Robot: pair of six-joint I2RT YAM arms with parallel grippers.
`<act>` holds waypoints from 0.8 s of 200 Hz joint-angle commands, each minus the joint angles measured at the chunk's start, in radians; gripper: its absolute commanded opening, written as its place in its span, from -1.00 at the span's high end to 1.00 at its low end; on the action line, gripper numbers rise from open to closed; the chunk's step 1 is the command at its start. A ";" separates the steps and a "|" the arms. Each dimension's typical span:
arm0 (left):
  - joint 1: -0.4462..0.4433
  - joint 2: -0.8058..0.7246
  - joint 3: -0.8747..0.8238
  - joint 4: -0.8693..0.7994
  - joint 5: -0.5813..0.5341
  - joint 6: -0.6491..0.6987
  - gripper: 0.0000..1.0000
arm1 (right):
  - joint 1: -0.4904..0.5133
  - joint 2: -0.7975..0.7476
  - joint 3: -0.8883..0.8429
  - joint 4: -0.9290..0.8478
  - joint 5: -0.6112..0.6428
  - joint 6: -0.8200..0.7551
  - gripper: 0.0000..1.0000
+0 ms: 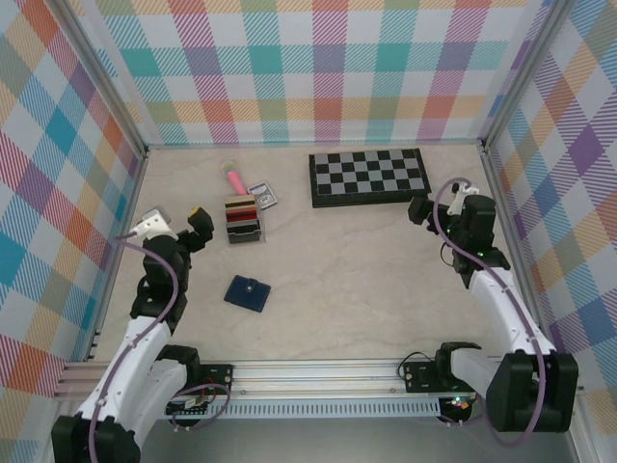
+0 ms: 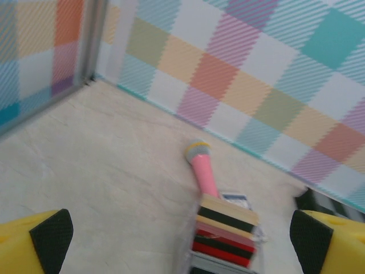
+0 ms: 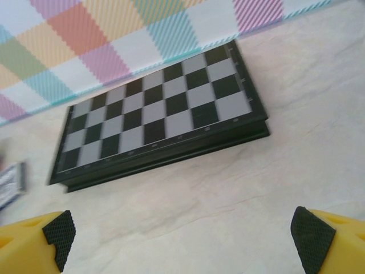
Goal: Put the credit cards into the card holder
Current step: Move the card holder to the center of the table.
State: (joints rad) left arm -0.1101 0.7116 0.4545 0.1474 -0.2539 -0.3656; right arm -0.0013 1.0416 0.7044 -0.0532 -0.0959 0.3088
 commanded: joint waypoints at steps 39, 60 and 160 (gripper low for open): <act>-0.007 0.173 0.048 -0.237 0.557 -0.280 -0.84 | 0.029 -0.112 -0.089 -0.147 -0.414 0.242 -0.82; -0.048 0.295 0.074 -0.265 0.602 -0.259 -0.81 | 0.074 -0.084 -0.087 -0.150 -0.411 0.251 -0.72; -0.357 0.510 0.140 -0.550 0.361 -0.327 -0.66 | 0.310 0.217 0.017 -0.231 -0.296 0.233 -0.62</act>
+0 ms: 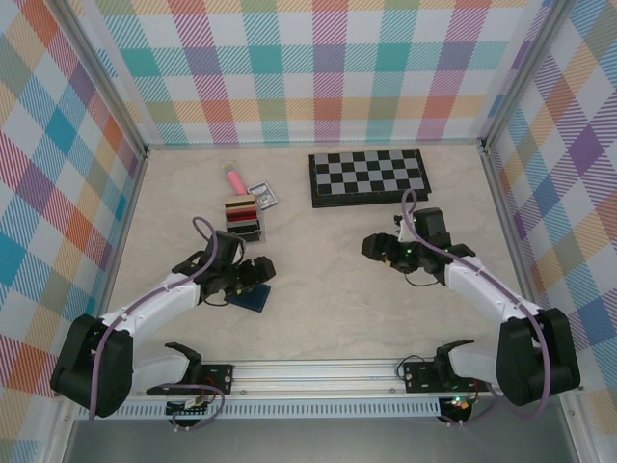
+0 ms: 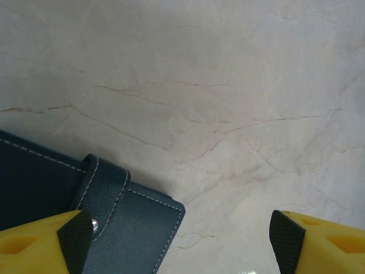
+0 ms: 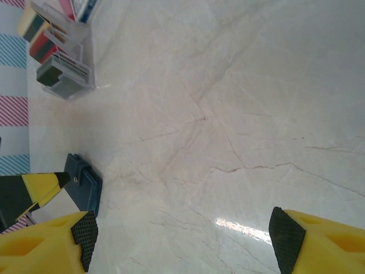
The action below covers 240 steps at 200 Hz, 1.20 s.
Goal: Put the credit cards into the card holder
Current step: Move the card holder to the center of the table, then pick up the card holder from the center of the table.
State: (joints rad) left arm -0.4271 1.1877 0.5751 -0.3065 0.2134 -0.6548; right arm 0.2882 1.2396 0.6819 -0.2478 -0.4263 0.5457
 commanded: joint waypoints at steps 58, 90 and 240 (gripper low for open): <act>-0.193 0.317 0.188 0.015 -0.041 0.006 -0.61 | 0.033 0.000 0.009 -0.100 0.147 -0.004 -0.42; -0.290 0.480 0.350 0.108 0.072 0.059 -0.58 | 0.030 -0.075 -0.019 -0.182 0.290 0.019 -0.25; -0.324 0.282 0.179 0.277 -0.115 -0.245 -0.42 | 0.211 0.399 0.220 -0.009 -0.063 0.035 0.49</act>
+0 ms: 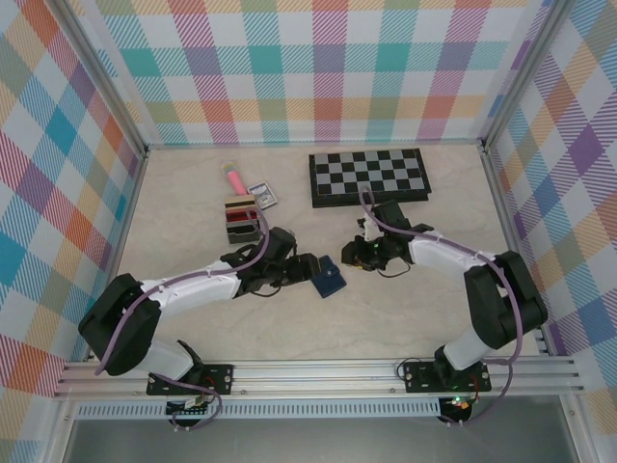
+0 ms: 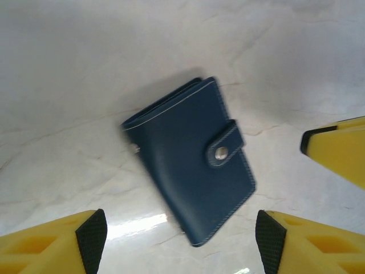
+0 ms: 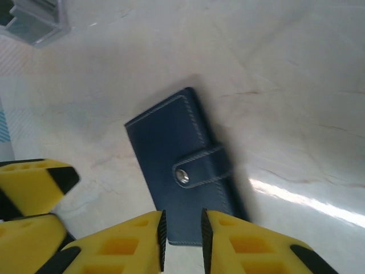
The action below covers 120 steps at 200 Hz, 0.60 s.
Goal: Put the credit cards into the card holder
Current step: Pick up the card holder from the center of the table.
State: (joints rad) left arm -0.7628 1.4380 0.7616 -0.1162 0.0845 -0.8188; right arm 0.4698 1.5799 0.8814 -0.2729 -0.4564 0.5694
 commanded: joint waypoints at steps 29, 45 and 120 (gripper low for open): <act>0.013 0.100 0.009 0.111 0.045 -0.118 -0.34 | 0.052 0.106 -0.027 0.080 -0.055 0.040 0.56; 0.014 0.133 0.016 0.140 0.067 -0.131 -0.30 | 0.061 0.111 -0.059 0.108 -0.067 0.055 0.57; 0.014 0.235 0.051 0.229 0.133 -0.157 -0.02 | 0.086 0.104 -0.171 0.155 0.021 0.158 0.63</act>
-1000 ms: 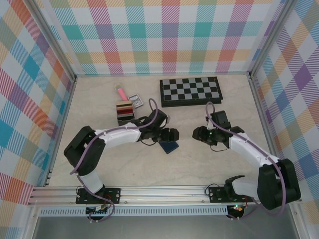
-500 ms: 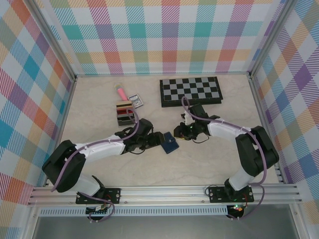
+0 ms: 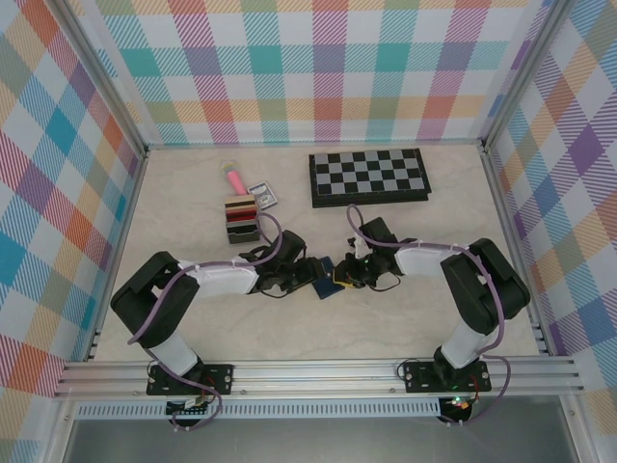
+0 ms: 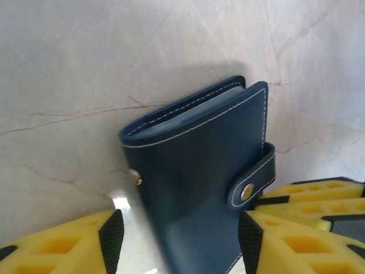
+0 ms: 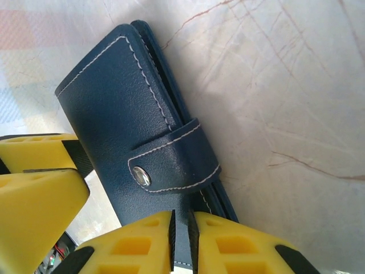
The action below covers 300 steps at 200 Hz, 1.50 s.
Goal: Put the credit cards into the card holder
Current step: Pick up the card holder from the center of the table, then open the button on the card holder.
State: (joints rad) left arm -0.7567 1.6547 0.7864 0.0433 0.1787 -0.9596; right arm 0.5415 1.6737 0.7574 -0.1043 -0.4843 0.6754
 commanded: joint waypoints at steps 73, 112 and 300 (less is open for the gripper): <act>0.009 -0.009 0.017 0.104 0.021 0.022 0.66 | 0.014 -0.061 0.001 -0.096 0.117 0.028 0.58; 0.008 0.000 0.033 0.103 0.057 0.073 0.97 | 0.017 -0.094 0.112 -0.233 0.205 -0.069 0.44; 0.009 0.032 0.051 0.119 0.154 0.094 1.00 | 0.147 0.026 0.271 -0.362 0.407 -0.205 0.02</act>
State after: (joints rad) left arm -0.7502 1.6741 0.8162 0.1360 0.3061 -0.8806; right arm 0.6792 1.6493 1.0031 -0.4492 -0.0521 0.4847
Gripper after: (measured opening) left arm 0.043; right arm 0.494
